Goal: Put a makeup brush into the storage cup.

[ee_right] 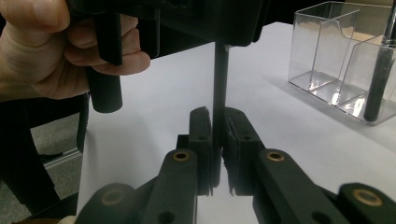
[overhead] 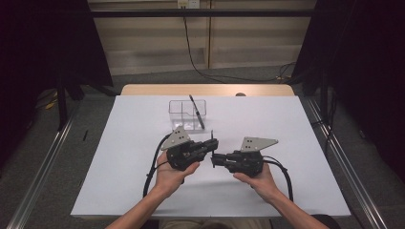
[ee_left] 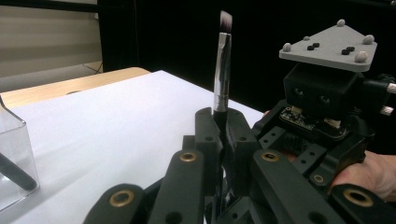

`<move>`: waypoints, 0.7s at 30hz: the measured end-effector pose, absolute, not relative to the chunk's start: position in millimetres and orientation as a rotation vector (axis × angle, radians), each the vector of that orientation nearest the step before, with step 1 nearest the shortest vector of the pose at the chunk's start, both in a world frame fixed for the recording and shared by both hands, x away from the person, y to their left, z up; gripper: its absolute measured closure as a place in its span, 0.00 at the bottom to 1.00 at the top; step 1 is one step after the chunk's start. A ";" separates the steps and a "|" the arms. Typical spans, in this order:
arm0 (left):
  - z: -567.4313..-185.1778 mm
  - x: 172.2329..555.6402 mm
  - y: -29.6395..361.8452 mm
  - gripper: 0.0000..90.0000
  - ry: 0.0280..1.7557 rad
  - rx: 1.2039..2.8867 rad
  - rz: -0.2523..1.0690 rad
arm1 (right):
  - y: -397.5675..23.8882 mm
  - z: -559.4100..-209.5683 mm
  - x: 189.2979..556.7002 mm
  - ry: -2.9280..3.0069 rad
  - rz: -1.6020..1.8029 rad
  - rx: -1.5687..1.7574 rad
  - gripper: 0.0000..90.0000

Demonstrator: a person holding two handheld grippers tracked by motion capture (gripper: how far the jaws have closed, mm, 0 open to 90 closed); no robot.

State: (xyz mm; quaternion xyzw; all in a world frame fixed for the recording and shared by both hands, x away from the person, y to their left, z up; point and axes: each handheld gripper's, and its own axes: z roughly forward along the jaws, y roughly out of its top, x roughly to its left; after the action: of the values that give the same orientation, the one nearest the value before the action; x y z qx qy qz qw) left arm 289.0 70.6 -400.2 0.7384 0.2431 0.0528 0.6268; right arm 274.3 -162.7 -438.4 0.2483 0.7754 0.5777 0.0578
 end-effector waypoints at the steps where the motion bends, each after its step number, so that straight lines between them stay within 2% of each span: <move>1: -400.2 288.8 70.2 0.96 0.556 1.694 0.123 | -162.4 -438.5 274.2 2.351 1.757 0.756 0.90; 13: -401.4 290.5 70.1 0.96 0.572 1.696 0.120 | -163.3 -437.9 274.7 2.354 1.774 0.762 0.77; 17: -401.3 290.4 70.1 0.96 0.574 1.697 0.119 | -161.4 -438.1 273.1 2.355 1.754 0.750 0.62; 21: -401.1 290.8 71.3 0.96 0.576 1.699 0.126 | -161.8 -437.5 273.1 2.347 1.750 0.755 0.51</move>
State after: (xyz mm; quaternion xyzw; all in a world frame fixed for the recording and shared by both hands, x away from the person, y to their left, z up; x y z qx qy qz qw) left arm 290.8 71.3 -401.1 0.7396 0.2506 0.0547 0.6222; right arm 273.1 -161.8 -437.5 0.2494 0.7749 0.5778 0.0591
